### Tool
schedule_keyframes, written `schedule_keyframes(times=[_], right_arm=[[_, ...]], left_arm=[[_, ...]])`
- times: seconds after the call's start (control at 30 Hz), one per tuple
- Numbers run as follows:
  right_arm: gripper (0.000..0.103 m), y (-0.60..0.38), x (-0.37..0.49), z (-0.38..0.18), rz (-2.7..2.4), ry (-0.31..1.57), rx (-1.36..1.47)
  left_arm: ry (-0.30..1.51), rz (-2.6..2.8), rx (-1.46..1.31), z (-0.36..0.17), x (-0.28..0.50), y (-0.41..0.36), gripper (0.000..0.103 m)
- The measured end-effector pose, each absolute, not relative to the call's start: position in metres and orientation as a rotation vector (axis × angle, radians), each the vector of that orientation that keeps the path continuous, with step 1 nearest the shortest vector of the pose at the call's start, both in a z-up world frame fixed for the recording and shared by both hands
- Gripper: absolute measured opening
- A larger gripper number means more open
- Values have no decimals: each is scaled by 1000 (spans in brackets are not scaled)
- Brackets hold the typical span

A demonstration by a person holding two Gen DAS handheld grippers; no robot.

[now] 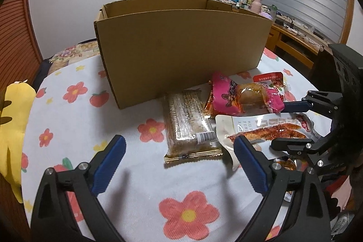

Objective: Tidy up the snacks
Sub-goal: 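Move both grippers back to the snack pile beside the box, then grasp the clear granola bar with the left gripper while the right grasps the chicken-feet pack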

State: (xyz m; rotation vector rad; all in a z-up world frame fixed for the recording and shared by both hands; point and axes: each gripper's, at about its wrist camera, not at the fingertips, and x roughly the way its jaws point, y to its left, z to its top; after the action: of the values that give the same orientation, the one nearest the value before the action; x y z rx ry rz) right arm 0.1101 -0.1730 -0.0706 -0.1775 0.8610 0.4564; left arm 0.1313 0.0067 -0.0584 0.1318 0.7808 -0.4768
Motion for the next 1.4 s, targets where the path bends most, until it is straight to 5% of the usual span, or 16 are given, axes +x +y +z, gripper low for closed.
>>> schedule_keyframes(times=[0.53,0.9,1.4], right_arm=[[80,-161,126,-79,560,933,-213],[77,-142,132,-85,590,942,-257],[68,-143,126,-81,604,943,-302]], left_arm=[[827,-528,95,-61,158,-9,94],[896,-515,30,-73,176,-4,52],[912,-472,93,-73,179,-4,52]])
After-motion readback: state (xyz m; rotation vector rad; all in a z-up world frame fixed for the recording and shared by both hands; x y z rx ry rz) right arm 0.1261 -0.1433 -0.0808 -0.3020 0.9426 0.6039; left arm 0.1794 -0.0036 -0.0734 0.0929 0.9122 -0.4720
